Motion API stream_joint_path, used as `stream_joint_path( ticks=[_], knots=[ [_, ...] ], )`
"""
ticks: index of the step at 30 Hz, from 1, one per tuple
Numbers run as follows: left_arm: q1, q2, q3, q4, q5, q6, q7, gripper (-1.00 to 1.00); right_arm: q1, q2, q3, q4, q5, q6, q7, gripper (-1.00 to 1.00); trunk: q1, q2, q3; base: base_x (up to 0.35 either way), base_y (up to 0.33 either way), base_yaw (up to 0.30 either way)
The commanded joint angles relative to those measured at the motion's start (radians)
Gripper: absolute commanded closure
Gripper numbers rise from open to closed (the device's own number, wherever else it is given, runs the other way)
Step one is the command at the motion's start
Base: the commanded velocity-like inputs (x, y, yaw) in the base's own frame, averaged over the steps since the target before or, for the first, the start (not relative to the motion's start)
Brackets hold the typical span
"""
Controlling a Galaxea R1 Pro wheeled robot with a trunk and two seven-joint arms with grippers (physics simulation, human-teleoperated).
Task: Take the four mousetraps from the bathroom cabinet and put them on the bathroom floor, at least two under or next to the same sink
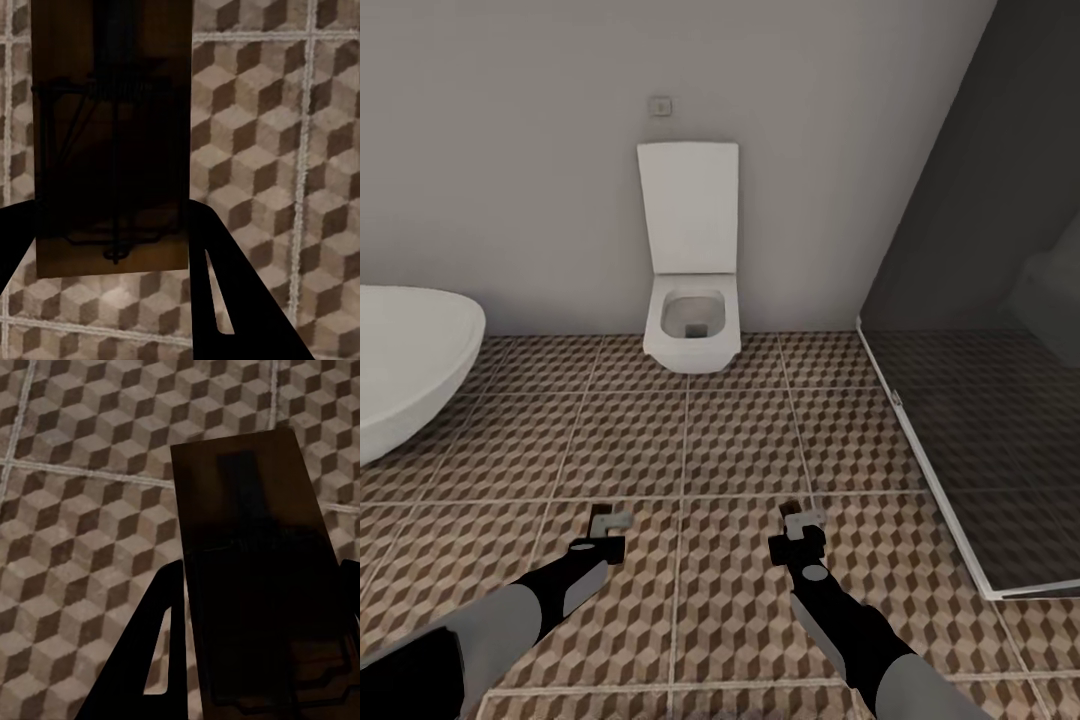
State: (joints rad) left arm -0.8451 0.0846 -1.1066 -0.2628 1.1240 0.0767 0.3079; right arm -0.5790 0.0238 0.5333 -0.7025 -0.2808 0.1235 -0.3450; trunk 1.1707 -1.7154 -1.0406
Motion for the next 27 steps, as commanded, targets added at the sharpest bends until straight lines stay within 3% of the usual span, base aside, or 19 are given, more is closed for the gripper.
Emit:
stream_joint_path(
  ticks=[1, 27],
  knots=[
    [-0.001, 0.001, -0.007, -0.004, 0.003, 0.005, 0.008, 1.00, -0.001, -0.001, 0.005, -0.002, -0.007, 0.005, -0.006, 1.00, 0.004, -0.008, -0.006, 0.000, 0.000, 0.000],
    [0.000, -0.003, -0.007, -0.004, 0.003, 0.005, 0.008, 1.00, -0.001, 0.000, 0.005, -0.002, -0.006, 0.004, -0.005, 1.00, 0.104, -0.190, -0.129, 0.000, 0.000, 0.000]
  ],
)
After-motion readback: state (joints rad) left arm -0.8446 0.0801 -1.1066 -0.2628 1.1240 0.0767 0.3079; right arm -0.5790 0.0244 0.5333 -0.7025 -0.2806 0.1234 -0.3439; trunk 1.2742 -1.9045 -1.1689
